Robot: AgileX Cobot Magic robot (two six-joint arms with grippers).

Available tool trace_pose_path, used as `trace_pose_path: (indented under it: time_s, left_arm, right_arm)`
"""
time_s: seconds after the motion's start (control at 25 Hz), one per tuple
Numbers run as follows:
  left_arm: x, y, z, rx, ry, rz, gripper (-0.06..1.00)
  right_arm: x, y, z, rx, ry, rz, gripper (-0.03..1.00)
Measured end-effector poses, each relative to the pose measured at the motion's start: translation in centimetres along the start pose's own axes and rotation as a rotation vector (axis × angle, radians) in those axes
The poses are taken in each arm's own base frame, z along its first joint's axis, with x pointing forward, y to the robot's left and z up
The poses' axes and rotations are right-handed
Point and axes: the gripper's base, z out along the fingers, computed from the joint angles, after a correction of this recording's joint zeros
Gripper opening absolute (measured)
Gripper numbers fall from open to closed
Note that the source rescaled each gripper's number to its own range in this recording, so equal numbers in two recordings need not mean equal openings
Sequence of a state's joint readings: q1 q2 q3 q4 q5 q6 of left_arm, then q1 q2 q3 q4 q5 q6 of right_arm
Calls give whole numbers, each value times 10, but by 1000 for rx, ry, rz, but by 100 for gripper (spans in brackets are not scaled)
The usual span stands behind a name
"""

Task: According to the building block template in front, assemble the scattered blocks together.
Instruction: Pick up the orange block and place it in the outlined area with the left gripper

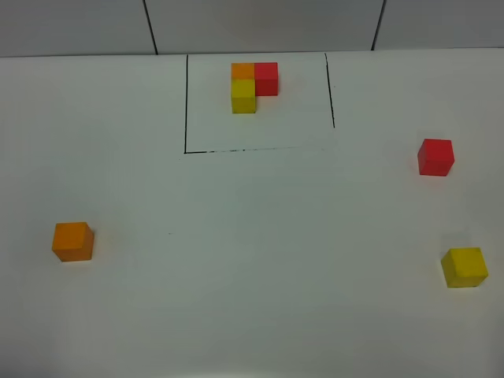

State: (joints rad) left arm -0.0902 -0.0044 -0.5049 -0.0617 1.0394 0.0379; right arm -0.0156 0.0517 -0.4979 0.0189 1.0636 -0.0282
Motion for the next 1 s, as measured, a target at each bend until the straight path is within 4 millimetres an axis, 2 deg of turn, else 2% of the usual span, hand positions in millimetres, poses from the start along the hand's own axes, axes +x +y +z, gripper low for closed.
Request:
trace_pose_path:
  time_s: [1.0]
  left_arm:
    - [0, 2, 0, -24, 1, 22, 69]
  right_arm:
    - [0, 0, 0, 0, 0, 1, 80]
